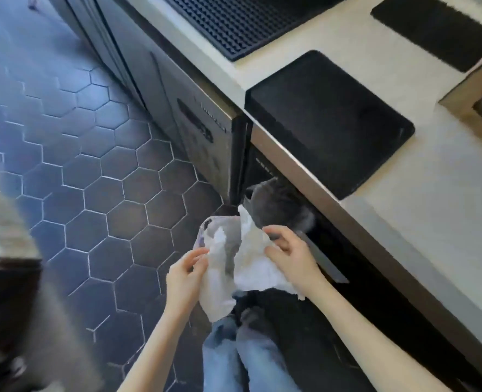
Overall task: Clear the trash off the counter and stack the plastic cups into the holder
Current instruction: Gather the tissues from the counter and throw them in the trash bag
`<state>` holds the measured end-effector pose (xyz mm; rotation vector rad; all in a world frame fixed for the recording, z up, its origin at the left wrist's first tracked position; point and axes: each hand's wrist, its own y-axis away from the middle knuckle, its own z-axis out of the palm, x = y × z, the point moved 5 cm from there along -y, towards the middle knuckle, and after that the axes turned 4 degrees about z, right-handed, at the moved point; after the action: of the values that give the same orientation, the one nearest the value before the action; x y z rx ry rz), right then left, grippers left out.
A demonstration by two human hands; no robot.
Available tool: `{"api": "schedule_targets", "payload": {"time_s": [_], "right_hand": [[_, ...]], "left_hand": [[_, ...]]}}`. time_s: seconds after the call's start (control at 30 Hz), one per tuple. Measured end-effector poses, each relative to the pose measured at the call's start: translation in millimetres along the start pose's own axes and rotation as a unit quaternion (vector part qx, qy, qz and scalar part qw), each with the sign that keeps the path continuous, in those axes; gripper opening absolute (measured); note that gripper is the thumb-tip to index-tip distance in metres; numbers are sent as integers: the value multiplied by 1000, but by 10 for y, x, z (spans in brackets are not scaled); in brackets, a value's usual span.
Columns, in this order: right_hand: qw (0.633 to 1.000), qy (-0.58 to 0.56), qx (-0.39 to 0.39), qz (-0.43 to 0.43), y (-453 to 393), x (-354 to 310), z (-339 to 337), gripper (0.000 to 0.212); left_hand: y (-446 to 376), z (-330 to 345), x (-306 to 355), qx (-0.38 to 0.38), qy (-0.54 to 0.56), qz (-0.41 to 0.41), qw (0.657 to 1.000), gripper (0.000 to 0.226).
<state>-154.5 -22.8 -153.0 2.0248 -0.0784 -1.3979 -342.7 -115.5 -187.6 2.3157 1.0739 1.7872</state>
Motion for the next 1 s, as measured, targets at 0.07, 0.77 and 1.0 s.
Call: {"api": "schedule_targets", "payload": {"time_s": [0.07,0.77,1.0], "right_hand": [[999,15,-4,37,-371,331,184,26],[952,271,-60,132,-3836,4451,1658,26],[922,362,-102,93,-3892,4378,1660,33]], "left_hand": [[-225,114,-375,-2,-18,-23,1000,19],[-2700,2214,-4190,-144,-63,-187,970,33],[-2703,2243,-4154,-189,-123,-171,959,50]]}}
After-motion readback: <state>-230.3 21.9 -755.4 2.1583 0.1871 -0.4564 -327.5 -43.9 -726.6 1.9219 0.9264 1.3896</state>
